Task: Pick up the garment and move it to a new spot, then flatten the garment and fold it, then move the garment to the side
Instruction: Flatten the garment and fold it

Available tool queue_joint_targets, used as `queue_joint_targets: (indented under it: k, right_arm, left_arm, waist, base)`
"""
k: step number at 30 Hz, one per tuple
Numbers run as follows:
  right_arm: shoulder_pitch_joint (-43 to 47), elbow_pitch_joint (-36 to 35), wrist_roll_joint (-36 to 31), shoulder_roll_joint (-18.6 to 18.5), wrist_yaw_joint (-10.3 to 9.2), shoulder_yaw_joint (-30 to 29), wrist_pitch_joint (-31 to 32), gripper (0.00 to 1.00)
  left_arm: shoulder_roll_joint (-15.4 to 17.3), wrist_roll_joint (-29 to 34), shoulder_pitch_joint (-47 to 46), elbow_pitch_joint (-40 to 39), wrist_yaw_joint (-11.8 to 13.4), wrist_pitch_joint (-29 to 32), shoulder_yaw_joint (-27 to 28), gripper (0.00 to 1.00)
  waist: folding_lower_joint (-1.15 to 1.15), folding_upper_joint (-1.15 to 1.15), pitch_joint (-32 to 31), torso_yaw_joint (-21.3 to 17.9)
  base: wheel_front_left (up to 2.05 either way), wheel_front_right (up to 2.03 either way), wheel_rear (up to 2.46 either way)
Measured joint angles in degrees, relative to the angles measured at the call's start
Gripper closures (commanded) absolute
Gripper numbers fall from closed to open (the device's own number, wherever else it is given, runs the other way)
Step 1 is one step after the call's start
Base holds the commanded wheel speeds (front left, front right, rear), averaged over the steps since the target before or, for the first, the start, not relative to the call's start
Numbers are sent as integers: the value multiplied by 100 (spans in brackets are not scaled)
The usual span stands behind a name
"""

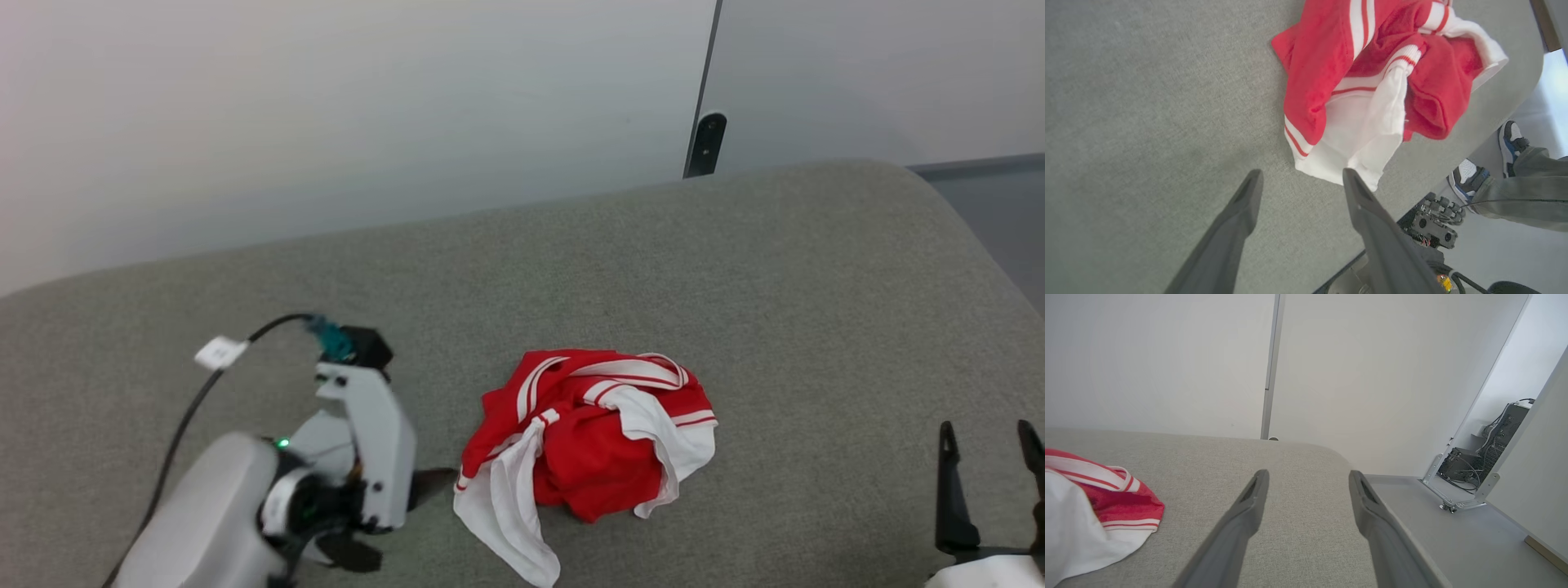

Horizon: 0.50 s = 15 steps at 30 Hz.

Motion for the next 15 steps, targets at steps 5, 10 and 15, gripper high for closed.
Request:
queue_joint_targets:
  k: [5,10,15]
  right_arm:
    - [0,23,21,0,0,52,0,0]
    - [0,52,77,0,0,23,0,0]
    - [-88,97,131,0,0,41,0,0]
  left_arm:
    - [-237,75,-328,120,412,758,-350,0]
    - [-531,99,-551,116,605,1123,-606,0]
    - [-724,178,-692,315,632,1200,-778,0]
  waist:
    - [0,0,68,-15]
    - [0,0,114,19]
    - [0,0,169,37]
  base:
    - [0,0,0]
    - [0,0,0]
    - [0,0,0]
